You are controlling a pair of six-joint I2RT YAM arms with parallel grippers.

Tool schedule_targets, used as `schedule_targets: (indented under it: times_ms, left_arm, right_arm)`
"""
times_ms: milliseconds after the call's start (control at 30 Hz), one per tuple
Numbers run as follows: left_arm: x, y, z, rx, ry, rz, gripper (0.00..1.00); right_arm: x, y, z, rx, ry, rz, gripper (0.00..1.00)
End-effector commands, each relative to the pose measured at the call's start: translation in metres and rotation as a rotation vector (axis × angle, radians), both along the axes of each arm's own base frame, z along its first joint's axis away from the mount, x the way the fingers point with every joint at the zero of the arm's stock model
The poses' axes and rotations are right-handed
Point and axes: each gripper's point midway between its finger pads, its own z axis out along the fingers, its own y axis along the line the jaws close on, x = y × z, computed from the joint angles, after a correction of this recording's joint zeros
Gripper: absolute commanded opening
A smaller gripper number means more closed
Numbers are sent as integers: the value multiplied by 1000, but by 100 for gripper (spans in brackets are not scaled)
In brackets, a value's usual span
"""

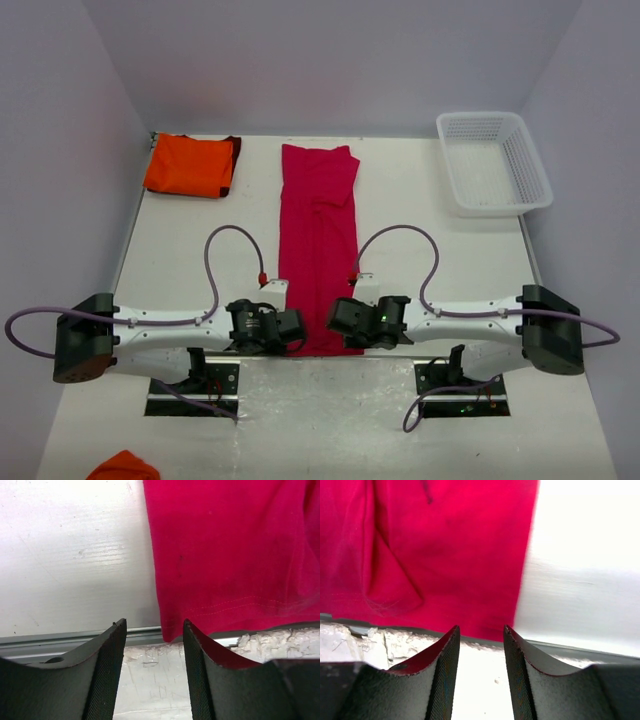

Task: Fold and stack the t-shirts
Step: Grab the bottom of the folded rectangular tshirt with both arms

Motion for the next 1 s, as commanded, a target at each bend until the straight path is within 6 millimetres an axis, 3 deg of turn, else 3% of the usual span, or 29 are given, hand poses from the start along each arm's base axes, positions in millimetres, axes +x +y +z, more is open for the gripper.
schedule_targets:
  times_ms: [0,167,233,367,700,967]
  left_arm:
    - [9,-9,17,-27,-57,-11,51]
    - [10,-21,25,-68,-64,-56,49]
    - [6,-29,27,-124,-45,-84,49]
    - [-3,-38,31,-220,-17,-119,50]
    - [-3,-39,24,-356,21,-140,52]
    - [-6,-43,25,-398,30,-151,52]
  right_arm:
    - [10,-18,23,-22,-65,-66,42]
    - [4,-33,29,8,-51,-109,46]
    - [1,-29,32,79,-39,-110,50]
    - [-8,-29,15,155,-7,-105,53]
    - [-14,-24,-14,203,42,-161,39]
    - [-17,-18,-28,202,72,-174,38]
